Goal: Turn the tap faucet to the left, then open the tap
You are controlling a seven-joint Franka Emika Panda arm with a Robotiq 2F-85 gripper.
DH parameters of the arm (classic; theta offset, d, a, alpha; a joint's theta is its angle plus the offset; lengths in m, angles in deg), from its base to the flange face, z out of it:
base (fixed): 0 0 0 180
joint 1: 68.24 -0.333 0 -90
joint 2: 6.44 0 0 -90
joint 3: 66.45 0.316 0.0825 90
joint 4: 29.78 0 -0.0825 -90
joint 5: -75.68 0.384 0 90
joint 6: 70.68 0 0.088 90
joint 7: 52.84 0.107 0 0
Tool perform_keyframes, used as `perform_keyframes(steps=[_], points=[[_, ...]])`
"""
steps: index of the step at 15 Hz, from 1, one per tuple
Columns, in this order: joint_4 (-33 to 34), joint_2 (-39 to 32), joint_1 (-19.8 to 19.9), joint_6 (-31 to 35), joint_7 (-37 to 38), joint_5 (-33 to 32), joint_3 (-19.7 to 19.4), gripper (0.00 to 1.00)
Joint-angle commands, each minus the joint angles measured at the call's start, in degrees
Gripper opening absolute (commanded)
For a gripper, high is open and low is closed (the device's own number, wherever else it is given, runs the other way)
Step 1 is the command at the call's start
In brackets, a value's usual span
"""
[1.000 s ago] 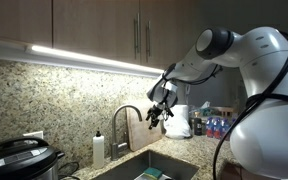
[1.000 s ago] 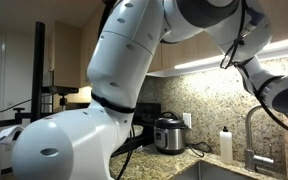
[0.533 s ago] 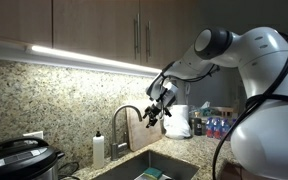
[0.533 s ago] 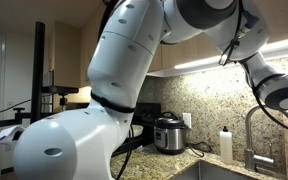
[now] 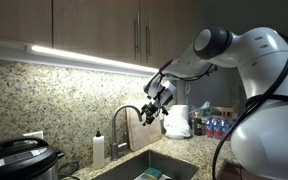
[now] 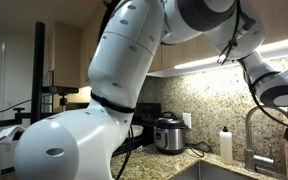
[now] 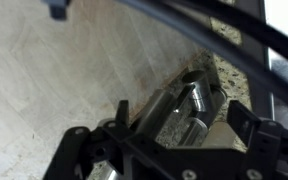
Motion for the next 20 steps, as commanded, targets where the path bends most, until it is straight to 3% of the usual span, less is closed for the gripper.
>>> perform_keyframes(steps=[1, 8, 14, 15, 20], points=[[-1.44, 0.92, 1.36, -0.06, -5.04, 1.26, 1.86, 1.00], [-4.16, 1.61, 4.01, 0.30, -11.94, 3.38, 5.07, 1.00], [-9.32, 3.18, 9.30, 0.94, -22.48, 10.88, 10.81, 1.00], [-8.62, 1.78, 12.74, 1.76, -17.26, 4.43, 15.54, 1.00], [-12.53, 0.58, 21.48, 5.29, -17.46, 0.74, 26.19, 1.00]])
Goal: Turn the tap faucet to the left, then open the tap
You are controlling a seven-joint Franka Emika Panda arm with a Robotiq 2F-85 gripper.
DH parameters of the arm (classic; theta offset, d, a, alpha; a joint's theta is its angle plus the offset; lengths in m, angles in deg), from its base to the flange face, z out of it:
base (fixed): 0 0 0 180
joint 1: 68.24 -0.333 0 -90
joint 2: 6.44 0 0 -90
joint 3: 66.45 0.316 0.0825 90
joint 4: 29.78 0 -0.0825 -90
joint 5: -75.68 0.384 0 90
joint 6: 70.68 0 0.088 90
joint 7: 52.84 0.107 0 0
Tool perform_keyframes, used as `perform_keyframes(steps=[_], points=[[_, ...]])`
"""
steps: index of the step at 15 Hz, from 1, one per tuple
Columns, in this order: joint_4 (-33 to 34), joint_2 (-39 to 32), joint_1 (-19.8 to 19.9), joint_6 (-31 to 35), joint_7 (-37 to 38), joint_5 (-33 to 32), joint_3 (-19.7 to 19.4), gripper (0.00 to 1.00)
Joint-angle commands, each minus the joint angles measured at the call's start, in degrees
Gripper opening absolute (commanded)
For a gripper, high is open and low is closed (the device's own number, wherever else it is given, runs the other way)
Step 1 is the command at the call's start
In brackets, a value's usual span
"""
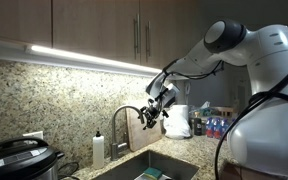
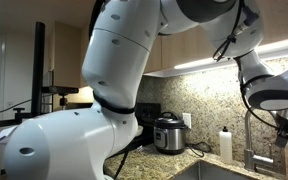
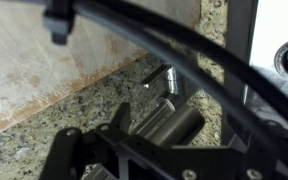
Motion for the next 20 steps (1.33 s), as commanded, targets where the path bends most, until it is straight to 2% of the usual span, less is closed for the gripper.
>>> perform_keyframes(steps=[1, 4, 9, 12, 18, 20], points=[[-4.74, -0.24, 6.70, 3.62, 0.00, -3.01, 9.69, 1.00], [-8.15, -0.64, 11.67, 6.44, 0.00, -4.44, 15.49, 1.00], [-13.68, -0.95, 19.53, 12.05, 0.07, -1.90, 23.68, 1.00], [-16.09, -0.55, 21.41, 13.47, 1.72, 0.04, 25.41, 1.00], [-19.30, 1.15, 24.74, 13.96, 11.09, -0.12, 27.43, 1.00], [-19.48, 1.17, 26.46, 15.10, 13.96, -0.16, 29.48, 1.00]])
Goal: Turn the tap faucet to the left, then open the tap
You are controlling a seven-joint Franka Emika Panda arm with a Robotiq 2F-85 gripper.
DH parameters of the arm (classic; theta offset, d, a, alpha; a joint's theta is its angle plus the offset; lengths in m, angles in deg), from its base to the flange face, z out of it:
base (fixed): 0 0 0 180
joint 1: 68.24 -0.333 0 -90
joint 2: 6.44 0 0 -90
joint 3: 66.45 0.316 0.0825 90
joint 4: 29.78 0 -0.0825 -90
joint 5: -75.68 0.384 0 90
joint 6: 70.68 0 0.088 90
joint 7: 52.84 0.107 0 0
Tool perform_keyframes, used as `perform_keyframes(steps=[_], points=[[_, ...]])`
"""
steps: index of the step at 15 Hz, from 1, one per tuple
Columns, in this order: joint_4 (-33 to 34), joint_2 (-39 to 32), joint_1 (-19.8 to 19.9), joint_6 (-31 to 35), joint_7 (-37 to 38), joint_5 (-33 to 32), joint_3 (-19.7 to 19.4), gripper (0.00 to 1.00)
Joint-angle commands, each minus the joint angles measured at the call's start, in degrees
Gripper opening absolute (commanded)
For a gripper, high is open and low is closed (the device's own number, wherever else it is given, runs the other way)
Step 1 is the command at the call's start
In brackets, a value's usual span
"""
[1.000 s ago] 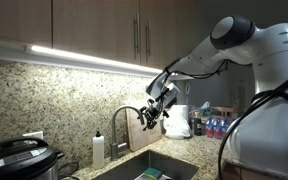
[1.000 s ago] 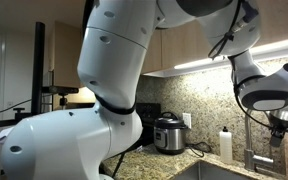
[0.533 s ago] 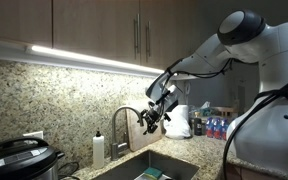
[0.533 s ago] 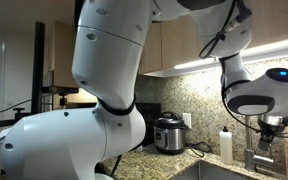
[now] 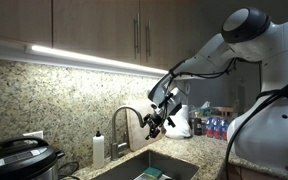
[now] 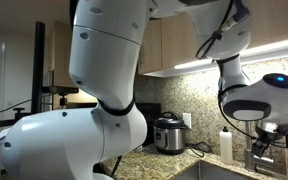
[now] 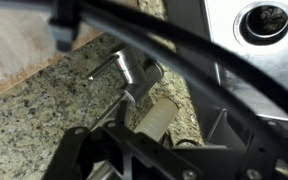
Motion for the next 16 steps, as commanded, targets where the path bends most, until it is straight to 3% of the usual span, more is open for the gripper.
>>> perform_keyframes(steps=[1, 5, 7, 8, 9, 16], points=[[-1.79, 1.81, 4.14, 3.92, 6.05, 0.41, 5.11, 1.00], [-2.12, 4.64, 10.34, 6.56, 14.72, -3.47, 11.86, 1.00], [-2.13, 6.09, 11.62, 6.12, 20.16, -7.79, 13.01, 1.00], [-1.99, 6.39, 12.04, 5.58, 22.83, -10.35, 13.21, 1.00], [-1.12, 8.57, 11.48, 4.16, 20.10, -5.74, 13.07, 1.00], [1.00, 13.29, 8.99, -1.99, 22.73, -7.82, 10.56, 1.00]])
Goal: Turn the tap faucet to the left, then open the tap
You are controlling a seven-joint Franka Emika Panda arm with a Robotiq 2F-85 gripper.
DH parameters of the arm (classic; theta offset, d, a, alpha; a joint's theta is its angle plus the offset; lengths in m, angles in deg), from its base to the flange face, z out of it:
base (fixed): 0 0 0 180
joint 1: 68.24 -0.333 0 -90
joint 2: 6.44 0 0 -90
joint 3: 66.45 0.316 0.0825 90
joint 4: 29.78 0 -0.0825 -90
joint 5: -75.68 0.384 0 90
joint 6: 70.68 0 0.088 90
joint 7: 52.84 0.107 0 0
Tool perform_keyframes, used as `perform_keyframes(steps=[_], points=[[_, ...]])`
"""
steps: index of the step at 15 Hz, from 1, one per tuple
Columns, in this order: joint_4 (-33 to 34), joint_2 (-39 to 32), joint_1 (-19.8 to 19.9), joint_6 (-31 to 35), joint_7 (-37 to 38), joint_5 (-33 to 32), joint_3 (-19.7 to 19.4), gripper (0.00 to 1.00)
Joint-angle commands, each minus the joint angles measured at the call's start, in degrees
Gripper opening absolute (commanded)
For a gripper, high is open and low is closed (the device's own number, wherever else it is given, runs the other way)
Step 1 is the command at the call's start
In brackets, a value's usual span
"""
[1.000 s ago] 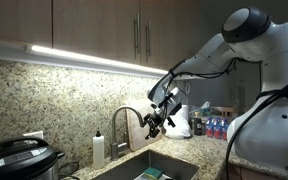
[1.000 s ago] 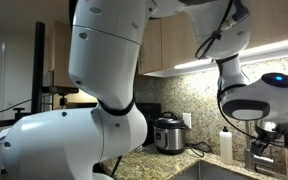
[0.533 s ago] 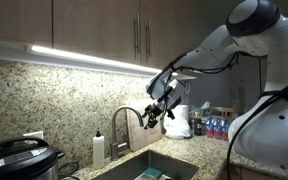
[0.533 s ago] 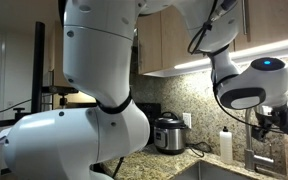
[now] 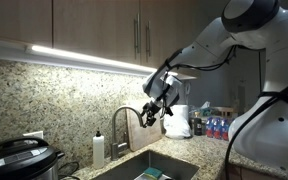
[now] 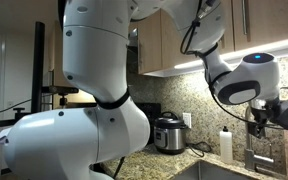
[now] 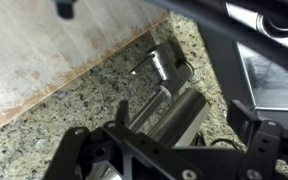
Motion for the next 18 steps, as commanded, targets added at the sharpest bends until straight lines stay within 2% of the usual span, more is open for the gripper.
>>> perform_keyframes(steps=[1, 6, 10, 14, 18], points=[[1.48, 4.27, -1.46, -4.39, 2.51, -0.87, -1.65, 1.00], [3.38, 5.64, -4.59, -11.00, 3.70, -2.18, -6.01, 1.00], [3.40, 6.68, -3.29, -10.75, 3.94, -0.20, -7.25, 1.00], [3.02, 7.33, -3.72, -11.13, 4.26, -0.92, -8.81, 1.00], [2.99, 7.22, -3.94, -11.90, 2.88, -1.52, -8.70, 1.00]])
